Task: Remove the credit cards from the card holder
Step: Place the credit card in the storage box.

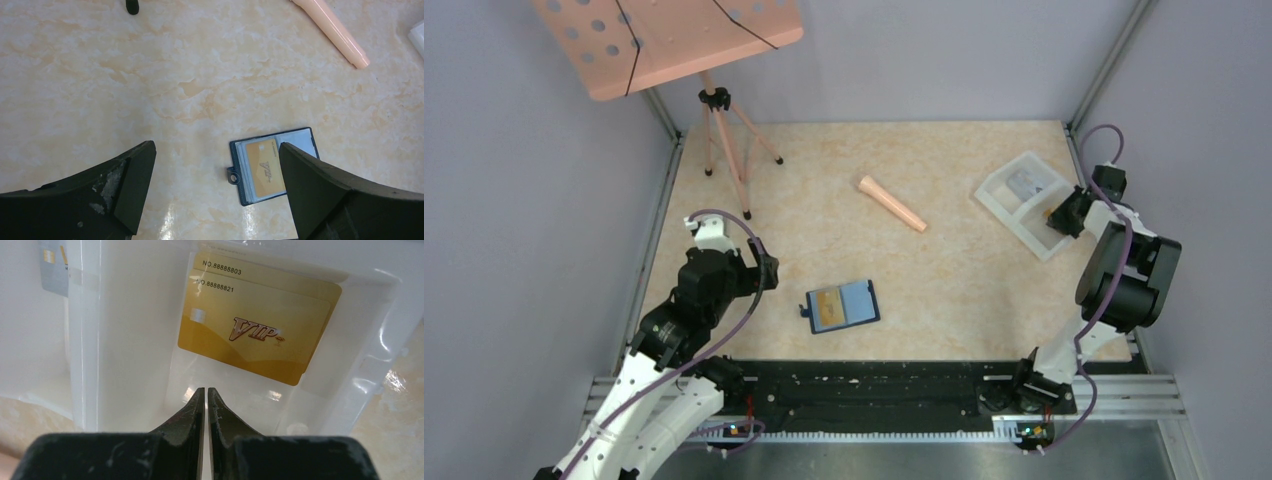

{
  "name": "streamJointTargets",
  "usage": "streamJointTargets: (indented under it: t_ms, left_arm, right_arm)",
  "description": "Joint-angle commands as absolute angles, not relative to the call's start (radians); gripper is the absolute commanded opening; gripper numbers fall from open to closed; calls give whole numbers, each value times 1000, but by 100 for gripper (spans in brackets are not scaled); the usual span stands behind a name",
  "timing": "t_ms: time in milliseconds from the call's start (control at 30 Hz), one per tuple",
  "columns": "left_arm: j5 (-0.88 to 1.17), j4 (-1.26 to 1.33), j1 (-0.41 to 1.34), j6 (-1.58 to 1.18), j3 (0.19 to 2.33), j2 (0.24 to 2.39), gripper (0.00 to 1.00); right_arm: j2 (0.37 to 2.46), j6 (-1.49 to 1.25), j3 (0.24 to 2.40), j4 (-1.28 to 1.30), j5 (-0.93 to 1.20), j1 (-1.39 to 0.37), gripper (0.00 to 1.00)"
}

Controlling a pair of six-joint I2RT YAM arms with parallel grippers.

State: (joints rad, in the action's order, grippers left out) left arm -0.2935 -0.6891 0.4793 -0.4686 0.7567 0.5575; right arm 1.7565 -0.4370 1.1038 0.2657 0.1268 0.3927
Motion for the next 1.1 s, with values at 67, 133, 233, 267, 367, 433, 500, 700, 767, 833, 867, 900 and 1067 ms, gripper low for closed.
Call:
streamJointTargets:
  t_ms: [67, 133, 233, 267, 367, 433, 500, 700, 767, 833, 867, 900, 1067]
  left_arm:
    - [-307, -661, 478, -460, 761, 543, 99]
    - [-307, -660, 476, -462, 759, 542, 99]
    - [-309, -662, 477, -462, 759, 544, 99]
    - [-311, -661, 476, -461, 760, 544, 99]
    - [-310, -661, 478, -462, 760, 545, 99]
    - [-311, -662, 477, -462, 759, 545, 99]
    - [-313, -663, 476, -462, 760, 547, 99]
    - [-315, -663, 477, -462, 760, 548, 99]
    - [-316, -663, 476, -462, 760, 549, 99]
    - [-319, -663, 476, -463, 760, 551, 99]
    - [-319, -664, 476, -463, 759, 551, 99]
    - [-320, -664, 477, -463, 760, 552, 99]
    - [-321, -664, 477, -465, 759, 552, 99]
  right_arm:
    - [1791, -421, 1178, 255, 100, 381, 5]
    - [1802, -421, 1185, 255, 94, 378, 5]
    - [1819, -418, 1196, 253, 85, 376, 5]
    - [1824, -417, 1202, 253, 84, 374, 5]
    - [1840, -416, 1216, 254, 75, 371, 5]
    - [1846, -417, 1223, 255, 68, 371, 5]
    - [1852, -414, 1231, 255, 60, 371, 5]
    - [1865, -402, 1253, 256, 34, 371, 5]
    - [1869, -402, 1260, 255, 28, 371, 4]
    - [1873, -401, 1268, 258, 26, 370, 5]
    - [1877, -400, 1272, 259, 26, 370, 4]
    - [1878, -401, 1276, 259, 27, 370, 4]
    - [1885, -397, 1297, 268, 32, 364, 4]
